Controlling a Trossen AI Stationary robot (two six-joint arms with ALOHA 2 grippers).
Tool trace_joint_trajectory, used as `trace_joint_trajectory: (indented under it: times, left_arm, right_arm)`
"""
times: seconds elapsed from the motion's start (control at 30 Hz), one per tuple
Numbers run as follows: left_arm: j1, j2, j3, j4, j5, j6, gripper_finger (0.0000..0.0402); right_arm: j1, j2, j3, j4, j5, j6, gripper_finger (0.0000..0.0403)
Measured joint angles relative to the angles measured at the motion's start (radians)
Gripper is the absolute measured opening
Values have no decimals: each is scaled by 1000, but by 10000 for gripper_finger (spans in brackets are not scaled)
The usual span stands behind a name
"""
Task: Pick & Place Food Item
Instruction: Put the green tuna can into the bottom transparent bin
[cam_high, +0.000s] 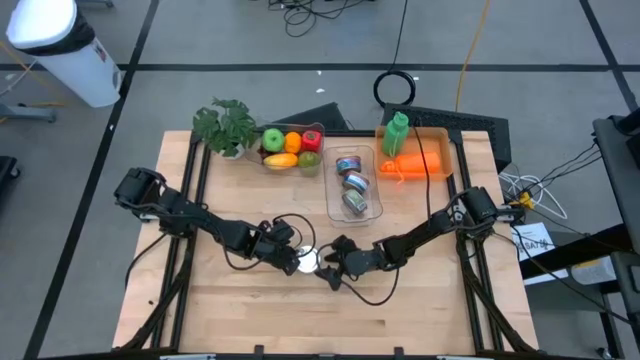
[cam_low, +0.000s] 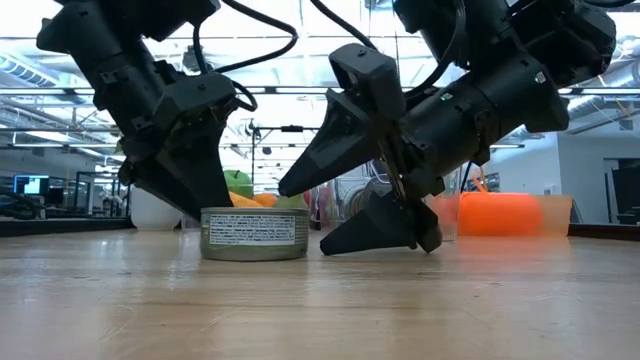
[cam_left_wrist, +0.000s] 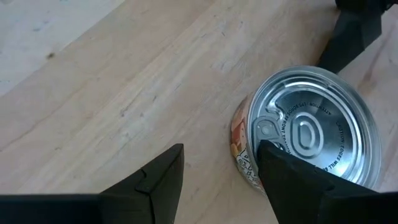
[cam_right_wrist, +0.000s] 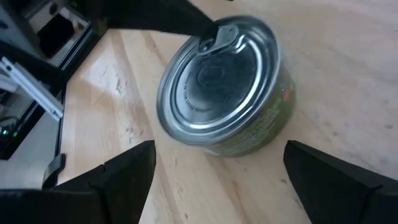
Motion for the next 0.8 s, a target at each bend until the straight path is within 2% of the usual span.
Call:
trace_joint_trajectory:
  times: [0.27, 0.43, 0.57, 0.8]
  left_arm:
    - [1, 21, 0, -3, -3, -24, 208]
    - [1, 23, 0, 0, 1, -16, 172]
    - [1, 23, -1, 7, 0, -14, 143]
    - [11, 23, -2, 7, -4, -13, 119]
  right_arm:
    - [1, 0, 0, -3, 30, 26, 338]
    - [4, 0, 0, 0, 34, 37, 338]
    - [14, 1, 0, 8, 84, 55, 338]
    - [20, 2, -1, 9, 106, 69, 338]
